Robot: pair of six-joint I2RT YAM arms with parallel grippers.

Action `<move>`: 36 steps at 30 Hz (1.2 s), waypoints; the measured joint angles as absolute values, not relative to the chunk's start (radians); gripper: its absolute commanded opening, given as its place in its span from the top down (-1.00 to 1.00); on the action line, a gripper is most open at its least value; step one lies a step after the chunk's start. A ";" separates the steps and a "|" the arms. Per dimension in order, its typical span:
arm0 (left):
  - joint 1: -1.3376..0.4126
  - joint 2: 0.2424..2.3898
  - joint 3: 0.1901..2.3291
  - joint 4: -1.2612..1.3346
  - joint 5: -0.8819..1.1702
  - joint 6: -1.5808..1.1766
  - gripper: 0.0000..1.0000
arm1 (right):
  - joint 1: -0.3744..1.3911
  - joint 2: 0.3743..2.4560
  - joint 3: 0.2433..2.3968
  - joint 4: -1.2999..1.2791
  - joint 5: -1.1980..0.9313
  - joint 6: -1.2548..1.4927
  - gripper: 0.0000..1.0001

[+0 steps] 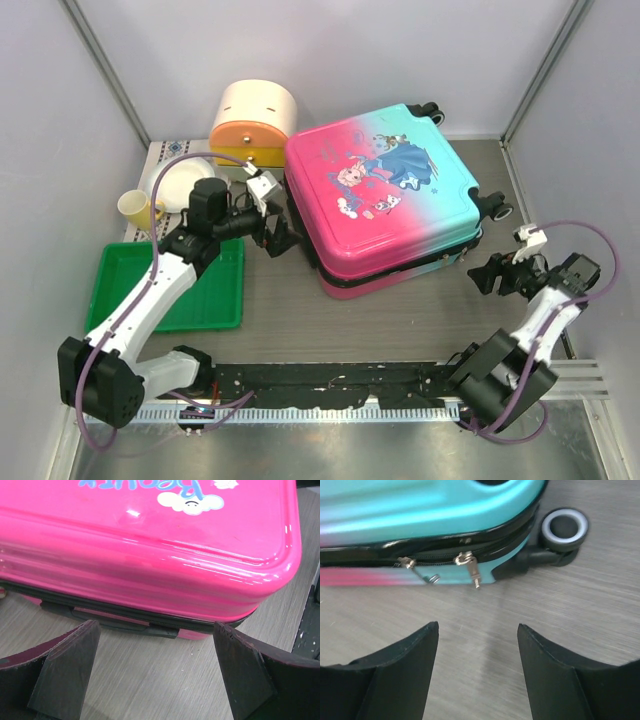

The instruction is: Open, take out, and arrange the luggage

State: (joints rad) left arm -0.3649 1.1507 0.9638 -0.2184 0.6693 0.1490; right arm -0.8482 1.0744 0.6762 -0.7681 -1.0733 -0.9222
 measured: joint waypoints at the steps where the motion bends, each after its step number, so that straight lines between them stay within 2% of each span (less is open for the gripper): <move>1: -0.365 1.150 0.958 -0.205 0.658 0.126 -0.99 | -0.846 1.031 0.643 -0.717 -1.060 -0.873 -0.41; 4: -0.365 1.149 0.937 -0.168 0.638 0.071 -0.99 | -0.830 0.889 0.543 -0.543 -1.045 -0.727 -0.36; 7: -0.365 1.148 0.915 -0.143 0.628 0.024 -0.99 | -0.795 0.867 0.522 -0.442 -1.047 -0.640 -0.33; 11: -0.365 1.148 0.908 -0.122 0.629 -0.009 -0.99 | -0.773 0.975 0.540 -0.393 -1.065 -0.633 -0.26; 19: -0.365 1.148 0.908 -0.088 0.631 -0.025 -0.99 | -0.773 1.284 0.713 -0.533 -1.085 -0.839 -0.21; 28: -0.365 1.158 0.907 -0.056 0.634 -0.027 -0.99 | -0.722 1.314 0.738 -0.566 -1.098 -0.878 -0.32; 36: -0.365 1.174 0.905 -0.056 0.633 -0.027 -0.99 | -0.636 1.314 0.696 -0.419 -1.090 -0.759 -0.22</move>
